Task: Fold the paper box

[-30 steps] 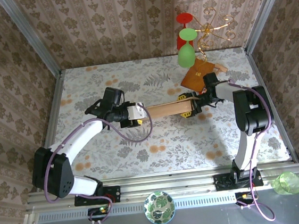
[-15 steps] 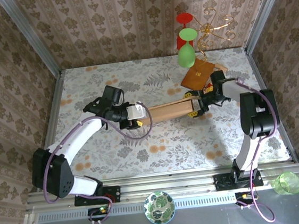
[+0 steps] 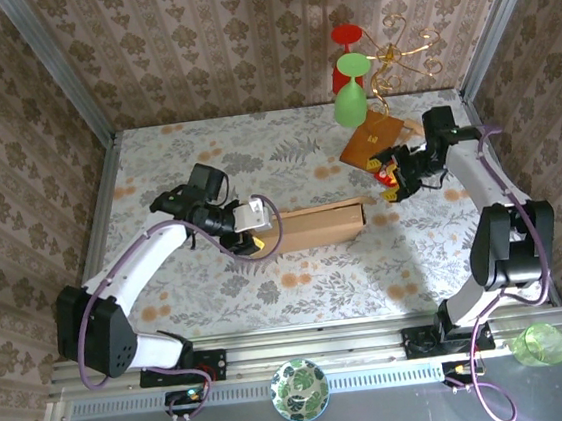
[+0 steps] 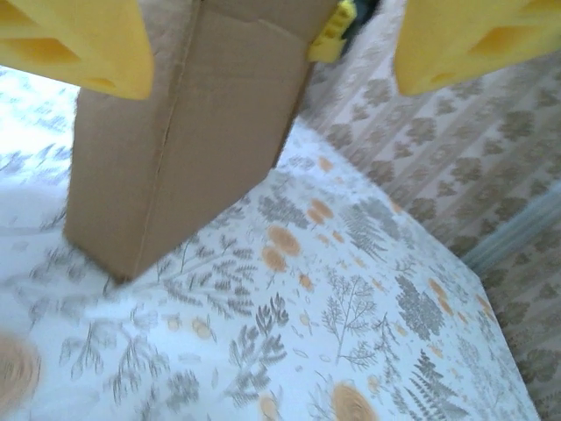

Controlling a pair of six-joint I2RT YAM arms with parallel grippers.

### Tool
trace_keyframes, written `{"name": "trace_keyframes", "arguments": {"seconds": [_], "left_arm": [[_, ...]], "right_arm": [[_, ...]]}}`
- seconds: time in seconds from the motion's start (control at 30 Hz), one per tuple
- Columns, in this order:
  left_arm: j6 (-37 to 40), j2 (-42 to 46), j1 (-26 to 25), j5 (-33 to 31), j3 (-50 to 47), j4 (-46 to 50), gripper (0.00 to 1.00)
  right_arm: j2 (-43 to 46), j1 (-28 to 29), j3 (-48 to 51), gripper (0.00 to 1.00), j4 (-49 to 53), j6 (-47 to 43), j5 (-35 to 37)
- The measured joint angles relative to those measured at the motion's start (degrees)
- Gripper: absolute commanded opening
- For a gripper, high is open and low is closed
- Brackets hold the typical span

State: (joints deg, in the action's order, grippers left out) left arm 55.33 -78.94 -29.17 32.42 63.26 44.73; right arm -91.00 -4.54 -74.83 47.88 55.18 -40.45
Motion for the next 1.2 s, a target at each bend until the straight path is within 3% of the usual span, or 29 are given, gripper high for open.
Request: {"name": "trace_keyframes", "arguments": {"seconds": [0.13, 0.33, 0.47, 0.8, 1.2], "left_arm": [[-0.1, -0.2, 0.0, 0.0, 0.6, 1.2, 0.52], [-0.1, -1.0, 0.1, -0.1, 1.7, 2.3, 0.52], [-0.1, -1.7, 0.4, 0.0, 2.3, 2.5, 0.52], [0.0, -2.1, 1.2, 0.0, 2.7, 2.5, 0.53], [0.0, -2.1, 1.7, 0.0, 2.7, 2.4, 0.54]], "right_arm": [[4.4, 2.7, -2.5, 0.51, 2.2, -12.1, 8.6], [16.7, 16.3, -1.2, 0.51, 1.3, -33.6, 20.7], [22.7, 17.0, 1.1, 0.47, 1.6, -43.4, 24.3], [18.6, 19.6, 1.8, 0.46, 4.7, -55.0, 29.2], [11.1, 21.9, 0.5, 0.45, 6.0, -59.9, 30.5]]}}
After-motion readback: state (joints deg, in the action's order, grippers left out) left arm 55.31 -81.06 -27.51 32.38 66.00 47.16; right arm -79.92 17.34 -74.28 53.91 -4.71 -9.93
